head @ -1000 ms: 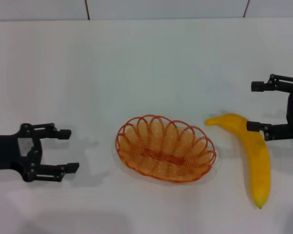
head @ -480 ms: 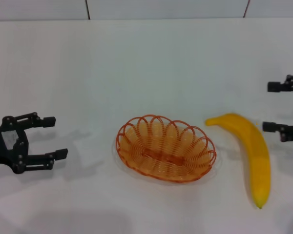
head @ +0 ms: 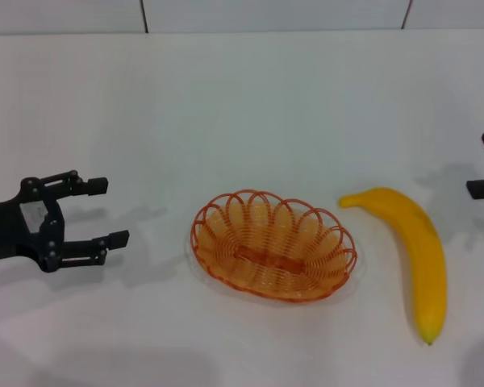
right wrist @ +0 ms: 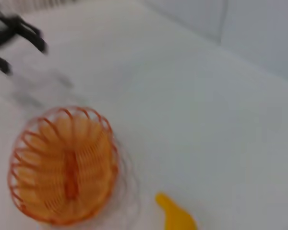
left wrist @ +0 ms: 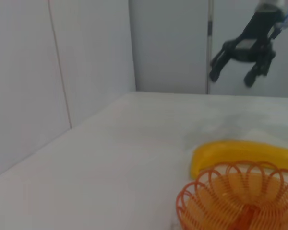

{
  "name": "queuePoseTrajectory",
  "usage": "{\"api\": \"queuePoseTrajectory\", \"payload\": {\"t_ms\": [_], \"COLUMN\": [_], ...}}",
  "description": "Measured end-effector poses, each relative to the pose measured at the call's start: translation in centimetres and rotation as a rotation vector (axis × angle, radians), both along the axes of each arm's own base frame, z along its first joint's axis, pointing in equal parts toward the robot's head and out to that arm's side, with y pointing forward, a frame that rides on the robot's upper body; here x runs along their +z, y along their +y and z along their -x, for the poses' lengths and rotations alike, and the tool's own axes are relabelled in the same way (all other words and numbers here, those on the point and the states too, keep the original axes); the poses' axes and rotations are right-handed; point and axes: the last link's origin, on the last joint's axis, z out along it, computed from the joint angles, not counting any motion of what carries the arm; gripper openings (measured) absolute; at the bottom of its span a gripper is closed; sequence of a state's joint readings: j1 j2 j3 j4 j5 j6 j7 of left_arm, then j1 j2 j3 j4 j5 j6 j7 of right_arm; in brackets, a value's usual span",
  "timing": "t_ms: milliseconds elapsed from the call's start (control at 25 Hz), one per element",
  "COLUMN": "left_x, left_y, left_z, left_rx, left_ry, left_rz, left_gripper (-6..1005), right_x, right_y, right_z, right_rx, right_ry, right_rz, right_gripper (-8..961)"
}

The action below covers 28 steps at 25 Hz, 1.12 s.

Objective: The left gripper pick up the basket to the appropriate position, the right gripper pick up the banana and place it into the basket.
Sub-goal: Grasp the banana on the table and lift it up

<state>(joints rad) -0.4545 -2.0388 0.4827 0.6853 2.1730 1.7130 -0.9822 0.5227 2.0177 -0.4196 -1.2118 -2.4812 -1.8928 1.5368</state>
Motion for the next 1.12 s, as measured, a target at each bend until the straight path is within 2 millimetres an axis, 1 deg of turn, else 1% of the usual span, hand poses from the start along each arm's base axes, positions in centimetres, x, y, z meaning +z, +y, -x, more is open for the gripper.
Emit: {"api": "queuePoseTrajectory", "payload": {"t_ms": [120,200,360,520,680,720,920,1120], "left_x": [0.1,0.1,0.1,0.1,0.0,-0.1,-0.1,-0.1], "left_y": [0.1,0.2,0.3,0.4,0.4,0.4,0.4,0.3], "left_z": [-0.1,-0.2,-0.3,-0.5,-0.5,-0.5,-0.5,-0.4], "left_rx": [-0.004,-0.008,-0.015,-0.019,-0.019,-0.019,-0.019,-0.016], "left_ry": [-0.005,-0.007,-0.009,-0.012,-0.016,-0.018,-0.019,-0.019], "left_rz": [-0.006,-0.012,-0.015,-0.014,-0.012,-0.011,-0.009,-0.009], "left_gripper": [841,841,841,841,841,841,841,841], "right_x": [-1.1,-2.0,-3.8,-4.9,-6.0,-6.6,-7.1,-7.4], "right_y": [1.3,1.7,2.1,2.1,2.3,2.7,3.2,3.2], "right_z": [0.3,0.5,0.8,0.9,0.6,0.3,-0.3,-0.9], "right_rx": [-0.071,-0.092,-0.103,-0.099,-0.109,-0.117,-0.130,-0.131], "right_ry": [-0.059,-0.080,-0.098,-0.083,-0.071,-0.082,-0.097,-0.103], "right_rz": [0.045,0.086,0.150,0.180,0.195,0.185,0.154,0.139], "right_gripper": [770,769,768,767,765,765,764,762]}}
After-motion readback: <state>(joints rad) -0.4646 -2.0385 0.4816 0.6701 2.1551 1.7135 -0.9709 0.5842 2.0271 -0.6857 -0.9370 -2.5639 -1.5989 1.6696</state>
